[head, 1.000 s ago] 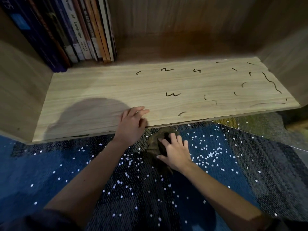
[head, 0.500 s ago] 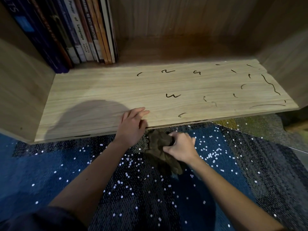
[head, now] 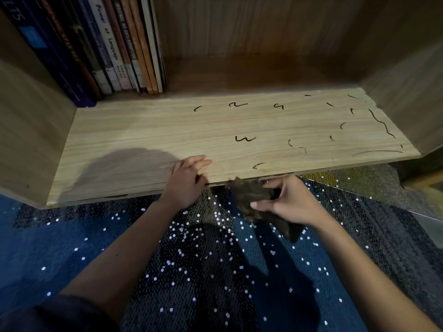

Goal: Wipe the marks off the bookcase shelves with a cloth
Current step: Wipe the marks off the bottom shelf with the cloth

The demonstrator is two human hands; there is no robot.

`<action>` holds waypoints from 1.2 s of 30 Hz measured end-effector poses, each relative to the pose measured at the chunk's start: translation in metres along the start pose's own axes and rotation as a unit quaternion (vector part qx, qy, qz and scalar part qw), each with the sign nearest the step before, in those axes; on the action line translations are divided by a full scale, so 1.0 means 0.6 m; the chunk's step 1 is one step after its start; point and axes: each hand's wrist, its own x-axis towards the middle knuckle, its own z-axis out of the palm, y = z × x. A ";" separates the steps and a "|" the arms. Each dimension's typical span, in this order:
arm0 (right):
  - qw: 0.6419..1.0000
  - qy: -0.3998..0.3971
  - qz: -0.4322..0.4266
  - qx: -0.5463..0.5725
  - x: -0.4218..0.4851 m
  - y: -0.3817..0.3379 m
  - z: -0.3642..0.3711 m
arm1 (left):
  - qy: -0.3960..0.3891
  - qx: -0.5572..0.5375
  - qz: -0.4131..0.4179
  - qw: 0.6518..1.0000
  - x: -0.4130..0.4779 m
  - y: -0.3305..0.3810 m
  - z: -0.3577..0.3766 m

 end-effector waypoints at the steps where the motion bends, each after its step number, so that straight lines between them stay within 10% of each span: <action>1: 0.999 -0.007 0.011 0.031 0.002 -0.001 -0.003 | -0.004 0.002 -0.003 1.000 0.000 -0.001 -0.002; 8: 0.972 -0.074 0.080 0.209 -0.003 0.017 -0.013 | -0.012 0.005 0.000 1.000 0.000 0.002 -0.005; 20: 0.817 -0.101 0.053 0.566 -0.016 0.037 -0.020 | -0.017 0.006 -0.007 1.000 0.001 0.003 -0.004; 22: 0.839 -0.098 0.050 0.534 -0.016 0.034 -0.024 | -0.019 0.008 -0.006 1.000 0.001 0.003 -0.005; 25: 0.969 -0.051 0.040 0.237 -0.015 0.033 -0.023 | -0.020 0.010 -0.006 1.000 0.002 0.002 -0.005; 36: 0.963 0.074 0.030 0.257 -0.028 0.027 -0.022 | 0.003 0.011 -0.015 1.000 -0.002 0.021 -0.005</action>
